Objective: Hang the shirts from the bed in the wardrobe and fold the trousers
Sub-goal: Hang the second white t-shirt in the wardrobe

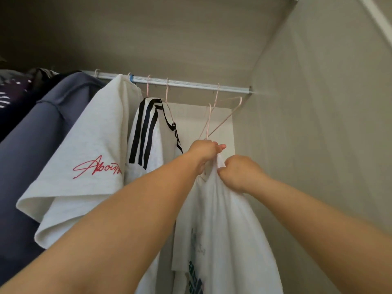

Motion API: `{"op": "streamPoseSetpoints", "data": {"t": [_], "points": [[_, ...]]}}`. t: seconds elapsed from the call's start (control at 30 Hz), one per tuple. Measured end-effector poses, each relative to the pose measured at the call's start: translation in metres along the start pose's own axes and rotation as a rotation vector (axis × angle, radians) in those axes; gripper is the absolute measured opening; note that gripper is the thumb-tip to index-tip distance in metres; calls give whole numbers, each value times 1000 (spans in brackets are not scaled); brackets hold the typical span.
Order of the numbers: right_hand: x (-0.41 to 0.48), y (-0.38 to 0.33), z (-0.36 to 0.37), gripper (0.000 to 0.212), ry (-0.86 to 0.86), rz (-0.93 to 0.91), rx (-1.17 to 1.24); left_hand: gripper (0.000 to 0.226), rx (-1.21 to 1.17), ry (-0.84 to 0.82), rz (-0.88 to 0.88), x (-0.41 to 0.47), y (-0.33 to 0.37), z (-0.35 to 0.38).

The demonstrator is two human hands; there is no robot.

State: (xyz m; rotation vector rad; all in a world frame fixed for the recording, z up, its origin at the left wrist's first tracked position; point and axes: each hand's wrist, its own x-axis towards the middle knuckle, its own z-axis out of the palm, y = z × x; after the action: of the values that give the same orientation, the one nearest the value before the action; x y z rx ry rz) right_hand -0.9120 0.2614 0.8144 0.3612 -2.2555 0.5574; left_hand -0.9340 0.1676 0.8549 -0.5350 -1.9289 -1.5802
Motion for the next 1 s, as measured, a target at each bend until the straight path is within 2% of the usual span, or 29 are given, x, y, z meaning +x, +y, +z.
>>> {"op": "streamPoseSetpoints", "data": {"t": [0.1,0.2,0.33,0.4,0.53,0.6,0.67,0.8,0.9,1.0], "points": [[0,-6,-4,26,-81,11,-27,39,69,-16,0,8,-4,-1],[7,-13,-1,27,46,-20,-12,32,12,6,6,14,0,-2],[17,-15,-4,37,173,-51,104,10,-83,-40,12,10,4,-14],[26,-17,-7,32,219,-36,174,13,-100,-89,12,9,2,-21],[43,-25,-6,28,245,34,426,38,-75,-120,75,6,-3,-27],[51,-30,-3,30,265,57,498,28,15,-82,133,2,-9,-26],[60,-34,-2,32,271,72,526,22,47,-93,124,-1,-19,-28],[77,-40,3,32,270,65,513,48,-3,-226,-12,3,-34,-45],[90,-47,7,32,297,39,501,49,42,-265,20,8,-31,-58],[104,-59,3,33,328,14,501,60,114,-279,40,15,-30,-69]]}}
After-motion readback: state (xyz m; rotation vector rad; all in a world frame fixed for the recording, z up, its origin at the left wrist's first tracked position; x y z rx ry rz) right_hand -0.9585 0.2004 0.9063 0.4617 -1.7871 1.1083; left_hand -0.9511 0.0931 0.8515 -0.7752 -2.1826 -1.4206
